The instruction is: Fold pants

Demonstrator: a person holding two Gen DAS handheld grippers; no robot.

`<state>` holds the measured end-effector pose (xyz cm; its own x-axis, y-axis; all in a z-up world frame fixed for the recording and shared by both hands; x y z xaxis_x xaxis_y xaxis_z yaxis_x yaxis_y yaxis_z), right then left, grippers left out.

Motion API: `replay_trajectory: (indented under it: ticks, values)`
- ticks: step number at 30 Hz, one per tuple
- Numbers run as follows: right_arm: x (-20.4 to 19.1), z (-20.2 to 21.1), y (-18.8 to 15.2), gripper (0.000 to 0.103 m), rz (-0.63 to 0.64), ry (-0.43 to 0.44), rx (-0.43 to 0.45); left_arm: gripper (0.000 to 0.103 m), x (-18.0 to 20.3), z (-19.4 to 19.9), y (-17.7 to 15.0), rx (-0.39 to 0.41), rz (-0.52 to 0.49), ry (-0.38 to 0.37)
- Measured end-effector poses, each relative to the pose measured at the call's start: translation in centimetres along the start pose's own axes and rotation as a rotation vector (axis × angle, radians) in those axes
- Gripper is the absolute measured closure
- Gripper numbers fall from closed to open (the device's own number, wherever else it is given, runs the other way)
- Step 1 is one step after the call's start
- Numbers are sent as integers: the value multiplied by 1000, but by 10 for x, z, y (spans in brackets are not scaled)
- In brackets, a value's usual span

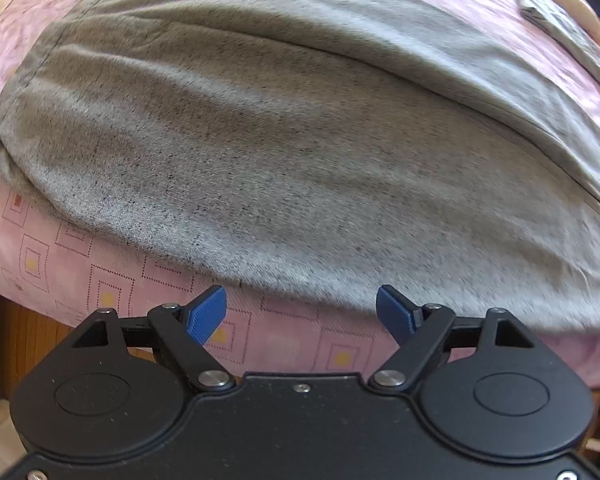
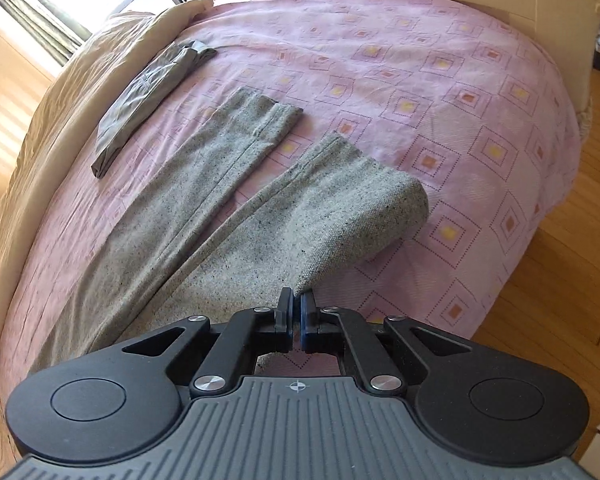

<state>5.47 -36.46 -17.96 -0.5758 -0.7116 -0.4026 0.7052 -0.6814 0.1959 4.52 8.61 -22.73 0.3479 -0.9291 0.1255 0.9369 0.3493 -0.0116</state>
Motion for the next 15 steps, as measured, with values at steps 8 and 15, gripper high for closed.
replay_trajectory:
  ticks: [8, 15]
  values:
    - [-6, 4, 0, 100, 16, -7, 6, 94, -21, -13, 16, -6, 178, -26]
    - [-10, 38, -4, 100, 39, 59, 77, 98, -19, 82, 1, 202, 66, -89]
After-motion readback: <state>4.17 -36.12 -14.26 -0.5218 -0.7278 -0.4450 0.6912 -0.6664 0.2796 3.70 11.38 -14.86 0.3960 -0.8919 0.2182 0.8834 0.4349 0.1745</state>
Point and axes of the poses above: each gripper's, at about its wrist camera, not at the fingertips, and z roughly against the way its jaws point, x to its right, y to its top, the point moved 5 cm from there along -z, roughly the way its jaws point, and after that the axes turned 13 degrees about -x, right-handed, at the moved point
